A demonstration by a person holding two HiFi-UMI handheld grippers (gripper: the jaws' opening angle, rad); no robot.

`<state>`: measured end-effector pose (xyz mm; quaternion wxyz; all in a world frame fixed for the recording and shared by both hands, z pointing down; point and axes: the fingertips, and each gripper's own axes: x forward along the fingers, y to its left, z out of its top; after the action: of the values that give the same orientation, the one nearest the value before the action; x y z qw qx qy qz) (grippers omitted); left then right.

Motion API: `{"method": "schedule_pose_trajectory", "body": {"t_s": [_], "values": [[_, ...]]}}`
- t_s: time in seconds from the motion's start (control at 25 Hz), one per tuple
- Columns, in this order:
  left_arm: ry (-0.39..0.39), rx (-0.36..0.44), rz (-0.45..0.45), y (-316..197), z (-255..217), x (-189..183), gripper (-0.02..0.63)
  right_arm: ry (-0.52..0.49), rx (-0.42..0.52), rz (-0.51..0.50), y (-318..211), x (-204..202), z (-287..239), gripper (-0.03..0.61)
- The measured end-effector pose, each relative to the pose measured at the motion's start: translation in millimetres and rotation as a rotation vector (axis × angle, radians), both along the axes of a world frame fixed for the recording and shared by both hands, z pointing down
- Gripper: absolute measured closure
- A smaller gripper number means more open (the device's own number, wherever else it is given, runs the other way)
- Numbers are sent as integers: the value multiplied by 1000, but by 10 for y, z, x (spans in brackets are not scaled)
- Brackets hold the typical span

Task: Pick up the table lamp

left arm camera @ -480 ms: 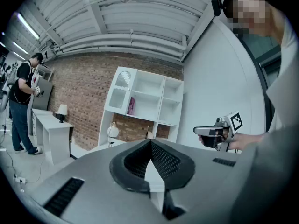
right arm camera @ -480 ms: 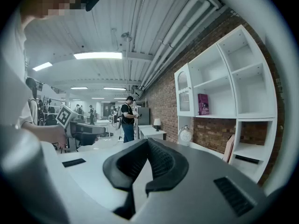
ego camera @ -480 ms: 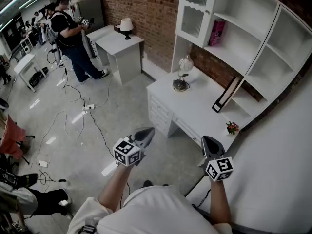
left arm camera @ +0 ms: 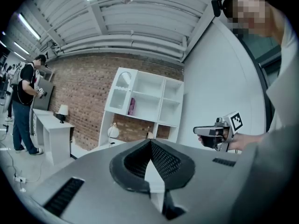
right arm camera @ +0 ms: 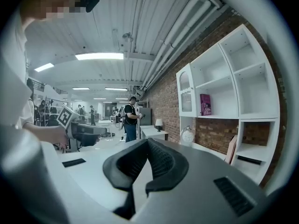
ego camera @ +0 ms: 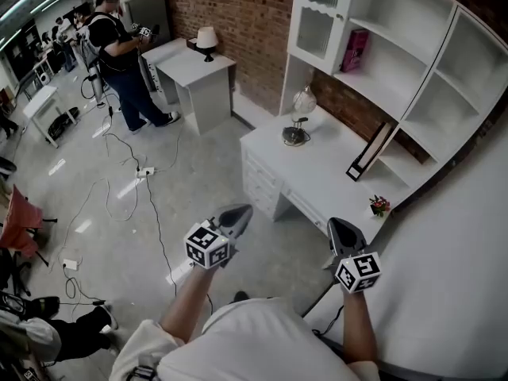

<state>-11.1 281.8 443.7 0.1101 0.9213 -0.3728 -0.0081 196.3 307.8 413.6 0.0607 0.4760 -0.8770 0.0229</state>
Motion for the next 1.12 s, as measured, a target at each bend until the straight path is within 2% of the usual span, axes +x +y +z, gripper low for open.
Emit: {"method": "schedule_pose_trajectory", "body": {"t_s": [0.48, 0.72, 0.88, 1.12], "values": [[0, -21, 5, -5, 98, -30, 586, -35, -12, 21, -22, -71, 69, 565], [10, -25, 18, -25, 117, -75, 573, -37, -20, 32, -36, -136, 106, 533], [19, -27, 29, -34, 115, -95, 552, -49, -26, 44, -39, -155, 119, 507], [39, -38, 60, -70, 150, -142, 462, -59, -39, 65, -73, -232, 179, 452]]}}
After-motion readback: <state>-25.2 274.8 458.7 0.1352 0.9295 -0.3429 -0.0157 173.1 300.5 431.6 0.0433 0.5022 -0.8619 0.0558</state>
